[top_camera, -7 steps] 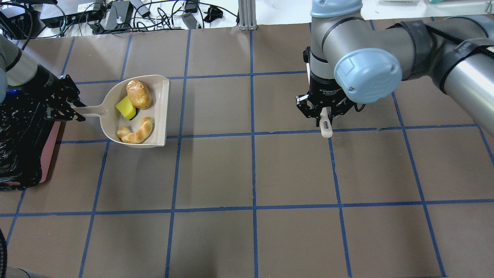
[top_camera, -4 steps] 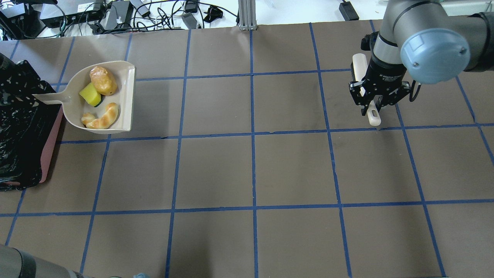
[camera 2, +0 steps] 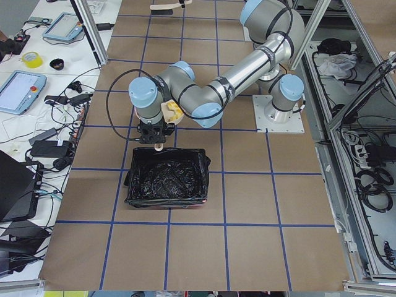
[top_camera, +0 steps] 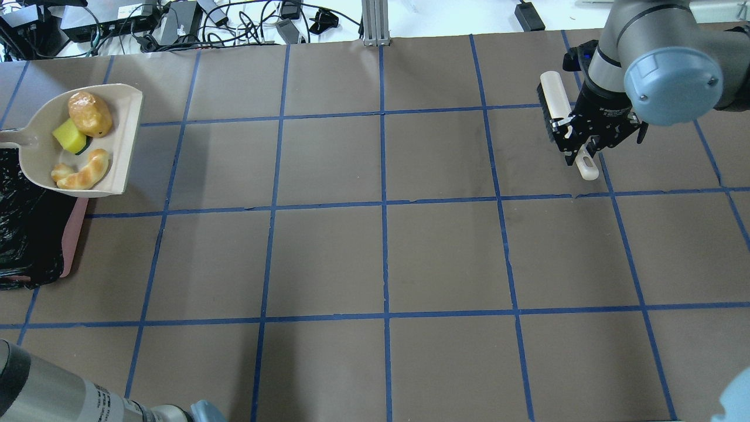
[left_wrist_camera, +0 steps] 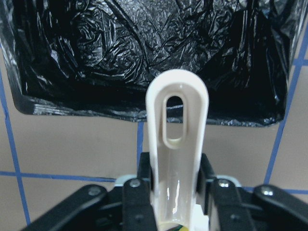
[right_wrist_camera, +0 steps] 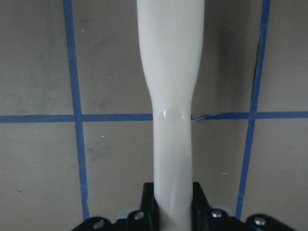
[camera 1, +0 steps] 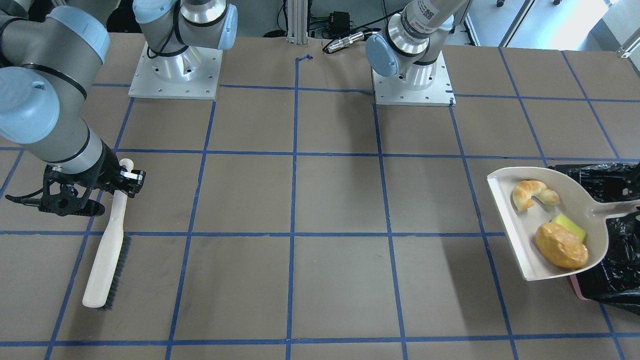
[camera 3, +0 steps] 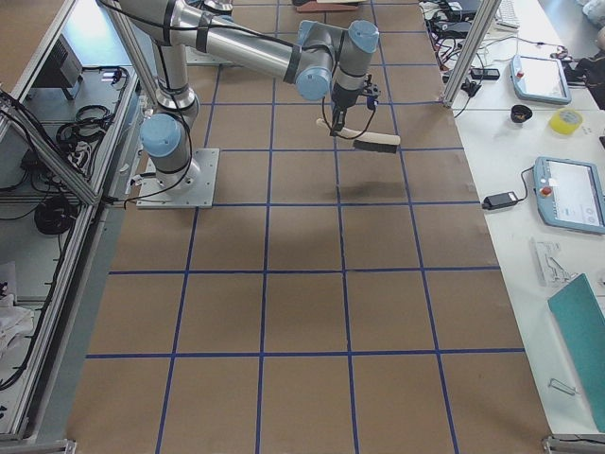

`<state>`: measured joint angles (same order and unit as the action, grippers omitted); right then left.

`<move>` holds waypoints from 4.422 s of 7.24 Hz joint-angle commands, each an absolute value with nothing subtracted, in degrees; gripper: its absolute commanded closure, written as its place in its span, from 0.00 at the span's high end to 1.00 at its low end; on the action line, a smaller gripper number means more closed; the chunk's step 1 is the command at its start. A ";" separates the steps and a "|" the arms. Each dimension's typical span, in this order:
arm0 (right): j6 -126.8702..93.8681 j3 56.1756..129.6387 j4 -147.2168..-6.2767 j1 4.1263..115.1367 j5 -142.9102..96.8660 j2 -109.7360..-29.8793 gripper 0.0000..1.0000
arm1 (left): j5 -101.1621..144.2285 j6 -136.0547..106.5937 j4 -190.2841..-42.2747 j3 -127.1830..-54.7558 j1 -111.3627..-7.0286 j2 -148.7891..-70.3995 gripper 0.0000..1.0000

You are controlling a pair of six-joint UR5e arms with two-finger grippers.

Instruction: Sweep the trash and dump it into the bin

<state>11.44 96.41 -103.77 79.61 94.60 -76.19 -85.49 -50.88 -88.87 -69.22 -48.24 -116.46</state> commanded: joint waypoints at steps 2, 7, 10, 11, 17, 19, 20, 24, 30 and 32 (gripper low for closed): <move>15.30 96.42 -107.05 76.30 95.01 -72.53 0.05 | -85.78 -43.79 -89.65 -60.58 -42.38 -122.41 0.00; 17.39 103.27 -115.84 71.47 95.10 -72.16 0.05 | -89.91 -36.14 -88.60 -50.46 -37.28 -129.37 0.00; 19.51 103.97 -116.02 70.66 95.10 -72.16 0.05 | -92.00 -33.67 -85.02 -46.23 -36.83 -131.83 0.00; 19.86 104.24 -116.02 70.66 95.01 -72.16 0.05 | -94.89 -33.05 -80.81 -46.93 -36.83 -132.18 0.00; 20.57 105.91 -117.86 69.52 94.92 -72.16 0.06 | -104.84 -31.02 -68.13 -54.65 -37.35 -127.72 0.00; 20.48 105.91 -117.95 69.52 94.31 -72.16 0.14 | -107.40 -32.16 -64.61 -57.47 -39.80 -126.48 0.00; 20.39 105.91 -117.95 69.52 94.22 -72.07 0.21 | -108.88 -33.04 -64.16 -58.35 -41.38 -126.04 0.00; 20.39 105.91 -118.39 69.52 93.96 -71.89 0.45 | -118.79 -33.04 -61.01 -59.76 -47.09 -125.95 0.00; 20.22 105.56 -118.39 69.52 93.96 -72.25 0.69 | -128.84 -27.07 -43.42 -69.17 -53.51 -123.40 0.00; 19.87 104.94 -119.36 69.61 93.78 -74.16 0.80 | -131.12 -26.63 -43.24 -69.43 -54.05 -122.17 0.00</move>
<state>20.23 105.22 -119.04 69.53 93.88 -72.86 -129.66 -26.92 -43.36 -69.24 -53.61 -122.74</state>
